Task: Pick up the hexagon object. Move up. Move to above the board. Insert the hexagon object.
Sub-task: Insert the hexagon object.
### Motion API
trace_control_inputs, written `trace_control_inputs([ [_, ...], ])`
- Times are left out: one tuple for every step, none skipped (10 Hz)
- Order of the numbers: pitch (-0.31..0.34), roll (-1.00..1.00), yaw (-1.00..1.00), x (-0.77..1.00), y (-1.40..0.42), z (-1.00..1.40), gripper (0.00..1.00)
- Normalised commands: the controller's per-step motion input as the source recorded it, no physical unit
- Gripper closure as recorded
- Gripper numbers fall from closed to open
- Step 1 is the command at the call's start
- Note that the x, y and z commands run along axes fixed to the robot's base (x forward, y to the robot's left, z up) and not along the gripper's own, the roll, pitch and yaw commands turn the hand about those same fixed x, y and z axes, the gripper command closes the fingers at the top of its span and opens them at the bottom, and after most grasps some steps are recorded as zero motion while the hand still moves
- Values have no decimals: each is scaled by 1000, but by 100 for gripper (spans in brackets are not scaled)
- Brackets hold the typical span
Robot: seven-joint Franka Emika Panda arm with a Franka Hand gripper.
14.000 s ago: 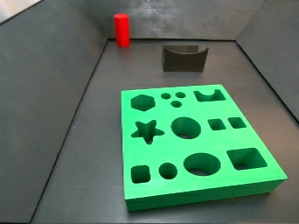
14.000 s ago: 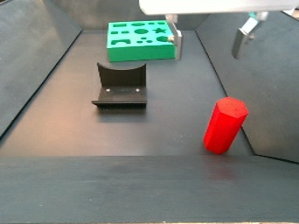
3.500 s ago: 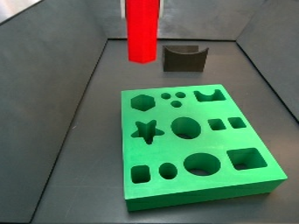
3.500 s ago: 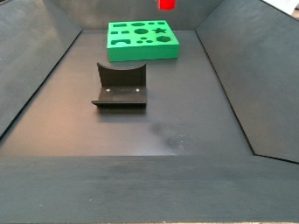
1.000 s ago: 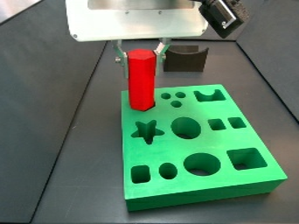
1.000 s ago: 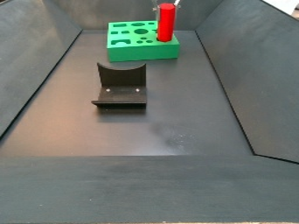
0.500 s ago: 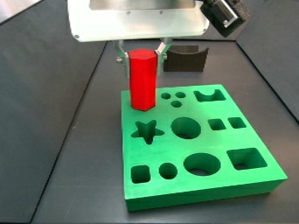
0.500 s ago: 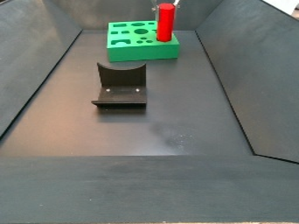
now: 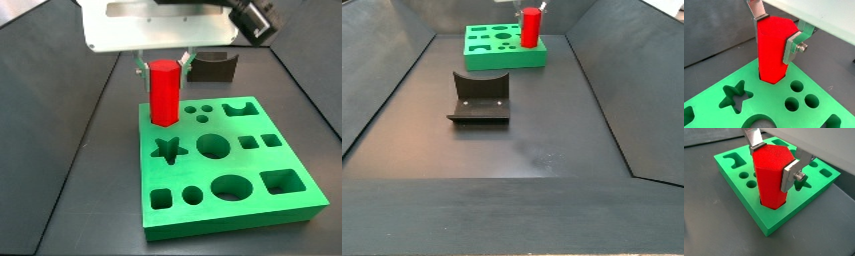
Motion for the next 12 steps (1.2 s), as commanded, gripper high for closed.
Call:
trace_control_inputs([
  [0,134,26,0,0,-171,100],
  [0,100,0,-9,0,-137,100],
  [0,159,0,-131,0,-117,100],
  [7,329,0,-174,0,-294,100],
  [33,369,0,-77,0,-469,100],
  [81,391,0,-9,0,-400,100],
  [41,387,0,-97,0,-297,100],
  [0,356,0,-49,-89,-657,100],
  [-19,261,0,0,-120,-871,100],
  [-70,191,66,-63,-123,-991,100],
  [0,24,-31,0,-3,-3,100],
  [0,0,0,0,0,0,100],
])
